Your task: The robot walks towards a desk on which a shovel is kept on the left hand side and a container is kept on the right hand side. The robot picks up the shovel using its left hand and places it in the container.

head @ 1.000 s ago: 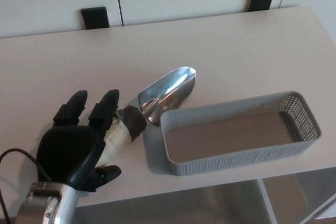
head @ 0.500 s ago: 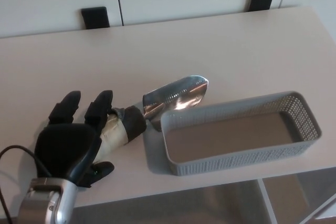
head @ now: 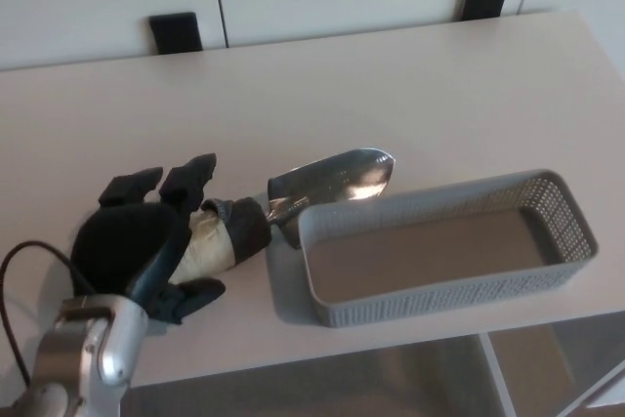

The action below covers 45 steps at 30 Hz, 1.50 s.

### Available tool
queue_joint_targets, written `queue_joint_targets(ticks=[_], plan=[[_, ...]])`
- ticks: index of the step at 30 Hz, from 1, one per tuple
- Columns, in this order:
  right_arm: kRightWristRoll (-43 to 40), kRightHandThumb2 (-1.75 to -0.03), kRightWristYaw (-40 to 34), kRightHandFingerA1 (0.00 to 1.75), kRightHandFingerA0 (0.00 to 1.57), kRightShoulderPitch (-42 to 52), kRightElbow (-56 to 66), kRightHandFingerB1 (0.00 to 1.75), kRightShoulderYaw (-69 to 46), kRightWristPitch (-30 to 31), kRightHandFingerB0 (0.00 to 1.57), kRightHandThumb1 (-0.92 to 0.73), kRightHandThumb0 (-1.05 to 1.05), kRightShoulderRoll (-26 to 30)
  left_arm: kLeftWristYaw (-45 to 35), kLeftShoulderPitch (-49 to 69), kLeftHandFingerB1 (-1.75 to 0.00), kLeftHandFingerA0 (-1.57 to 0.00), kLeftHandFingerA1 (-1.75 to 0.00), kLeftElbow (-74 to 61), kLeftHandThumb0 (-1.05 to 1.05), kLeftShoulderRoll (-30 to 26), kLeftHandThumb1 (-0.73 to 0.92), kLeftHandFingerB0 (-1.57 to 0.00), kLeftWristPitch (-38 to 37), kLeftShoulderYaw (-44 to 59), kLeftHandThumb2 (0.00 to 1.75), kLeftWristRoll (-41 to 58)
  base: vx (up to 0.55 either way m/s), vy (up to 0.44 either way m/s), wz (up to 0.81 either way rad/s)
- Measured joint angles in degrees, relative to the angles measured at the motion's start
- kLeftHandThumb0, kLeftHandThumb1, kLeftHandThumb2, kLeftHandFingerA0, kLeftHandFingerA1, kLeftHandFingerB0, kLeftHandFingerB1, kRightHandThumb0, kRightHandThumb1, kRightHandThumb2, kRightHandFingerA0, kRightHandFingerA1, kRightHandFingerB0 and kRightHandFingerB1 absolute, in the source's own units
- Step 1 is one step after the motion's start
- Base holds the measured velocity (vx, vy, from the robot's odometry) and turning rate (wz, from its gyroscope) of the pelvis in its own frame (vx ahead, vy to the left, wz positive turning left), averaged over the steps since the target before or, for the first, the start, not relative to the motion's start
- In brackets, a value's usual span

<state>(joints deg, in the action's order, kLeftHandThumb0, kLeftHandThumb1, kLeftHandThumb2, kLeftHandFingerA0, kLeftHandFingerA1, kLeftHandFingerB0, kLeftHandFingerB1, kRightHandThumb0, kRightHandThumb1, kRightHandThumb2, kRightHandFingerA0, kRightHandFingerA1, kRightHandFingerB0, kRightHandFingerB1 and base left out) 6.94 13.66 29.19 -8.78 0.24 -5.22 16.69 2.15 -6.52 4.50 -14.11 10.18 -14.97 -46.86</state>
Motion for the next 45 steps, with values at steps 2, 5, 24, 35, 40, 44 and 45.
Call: queue_joint_targets(ticks=[2,5,24,35,40,44,45], plan=[[0.0,-0.56,0.02,0.54,0.81,-0.11,0.16,0.49,0.07,0.05,0.49,-0.57,-0.29,0.01,-1.67,-1.88,-0.36,-0.21,-0.45,1.73,-0.68,0.01,0.44,-0.1,-0.01,0.11,0.76,1.47,0.0,0.0,0.0],[0.01,-0.57,0.12,0.54,0.81,-0.32,0.35,0.49,0.26,0.35,0.49,-0.57,-0.29,0.17,-3.64,-3.7,-0.37,-0.22,-0.46,4.81,-0.67,0.02,0.43,-0.1,-0.02,0.37,0.76,3.77,0.0,0.0,0.0],[0.16,-0.56,1.48,0.53,0.79,-1.49,1.06,0.48,1.75,2.38,0.49,-0.57,-0.27,2.44,-8.49,-11.53,-0.43,-1.16,-0.73,14.37,-0.3,-7.24,0.75,-0.76,-2.36,-9.04,0.64,6.75,0.0,0.0,0.0],[0.16,-0.57,2.28,0.54,0.8,-2.14,2.77,0.49,1.8,3.85,0.5,-0.57,-0.29,3.23,-4.74,-13.24,-1.0,-0.79,-1.67,14.96,-0.31,-8.53,0.91,-0.78,-1.97,-12.33,0.73,4.32,0.0,0.0,0.0],[0.16,-0.57,2.43,0.54,0.81,-2.43,2.68,0.5,1.83,4.17,0.5,-0.57,-0.28,3.3,1.0,-10.85,-1.25,-0.78,-1.64,16.71,-0.36,-6.38,0.9,-0.68,-5.03,-8.83,0.72,5.94,0.0,0.0,0.0],[0.15,-0.57,2.43,0.53,0.8,-2.51,2.75,0.49,1.88,4.46,0.5,-0.58,-0.28,3.3,2.16,-9.46,-1.17,-0.96,-1.49,16.04,-0.34,-3.14,0.88,-0.76,-6.09,-4.16,0.7,8.66,0.0,0.0,0.0],[0.15,-0.57,2.43,0.53,0.79,-2.53,2.75,0.49,1.9,4.49,0.5,-0.58,-0.29,3.3,2.22,-9.09,-1.07,-1.06,-1.42,15.81,-0.34,-2.34,0.87,-0.81,-6.28,-3.1,0.68,9.37,0.0,0.0,0.0]])
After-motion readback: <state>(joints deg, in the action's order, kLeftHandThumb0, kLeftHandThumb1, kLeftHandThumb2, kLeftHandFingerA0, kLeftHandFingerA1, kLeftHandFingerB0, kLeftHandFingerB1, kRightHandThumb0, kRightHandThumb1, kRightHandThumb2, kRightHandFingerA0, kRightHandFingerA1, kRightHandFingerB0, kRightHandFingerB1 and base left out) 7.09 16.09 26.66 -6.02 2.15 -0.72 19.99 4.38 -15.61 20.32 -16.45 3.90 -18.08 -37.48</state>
